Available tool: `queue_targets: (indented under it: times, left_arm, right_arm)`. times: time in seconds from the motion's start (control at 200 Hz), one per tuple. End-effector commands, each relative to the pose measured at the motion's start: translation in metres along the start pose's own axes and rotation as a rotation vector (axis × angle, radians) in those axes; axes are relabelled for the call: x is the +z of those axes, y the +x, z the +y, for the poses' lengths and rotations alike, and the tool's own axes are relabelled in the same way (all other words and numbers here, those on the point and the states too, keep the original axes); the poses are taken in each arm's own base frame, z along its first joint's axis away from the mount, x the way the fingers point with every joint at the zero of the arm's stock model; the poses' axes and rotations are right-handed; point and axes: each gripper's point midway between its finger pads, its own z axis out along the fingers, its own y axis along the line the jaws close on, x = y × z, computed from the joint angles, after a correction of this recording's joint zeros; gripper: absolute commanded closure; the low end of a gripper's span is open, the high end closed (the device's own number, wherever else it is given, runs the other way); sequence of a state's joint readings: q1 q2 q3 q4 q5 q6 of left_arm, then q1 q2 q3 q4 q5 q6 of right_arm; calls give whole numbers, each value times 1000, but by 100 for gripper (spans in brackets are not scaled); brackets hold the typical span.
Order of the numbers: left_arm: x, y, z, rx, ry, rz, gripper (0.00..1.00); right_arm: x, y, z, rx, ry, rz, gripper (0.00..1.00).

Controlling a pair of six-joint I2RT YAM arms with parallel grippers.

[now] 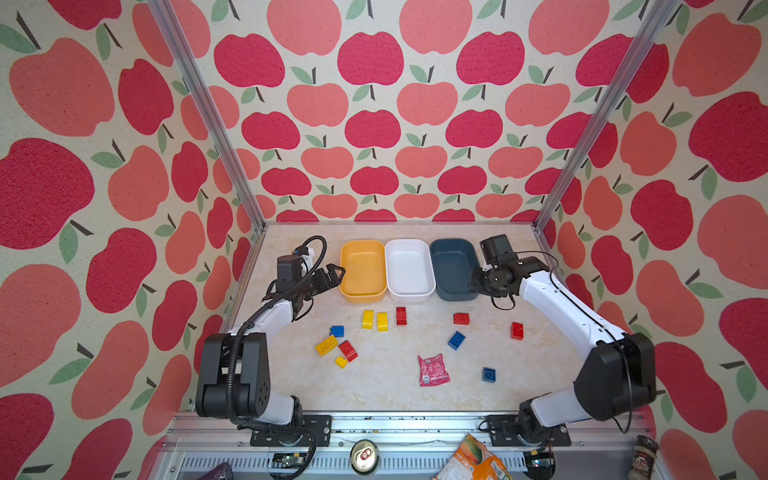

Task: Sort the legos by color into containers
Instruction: 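Carry the blue brick over the teal bin and release it with the right gripper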

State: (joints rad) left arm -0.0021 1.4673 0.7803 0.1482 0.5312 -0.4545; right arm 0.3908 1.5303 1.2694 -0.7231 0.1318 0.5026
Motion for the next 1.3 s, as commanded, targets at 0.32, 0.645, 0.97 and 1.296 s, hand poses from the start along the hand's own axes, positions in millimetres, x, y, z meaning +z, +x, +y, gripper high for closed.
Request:
queue_targets:
  times: [0.32,0.645,0.97,1.296]
  left_arm:
    - [-15,3,-1,6,-9,-26,1]
    - [-16,3,0,4,-14,-29,1]
    - [-13,3,1,0,-12,-28,0]
    - [-13,3,1,-5,-14,-29,0]
  right_arm:
    - [78,-39,32,-141,-9,73,63]
    - [108,-29,34,-152,-6,144,57]
    - [95,-32,33,-154,-7,131,41]
    - [69,-39,34,-148,-19,90,40]
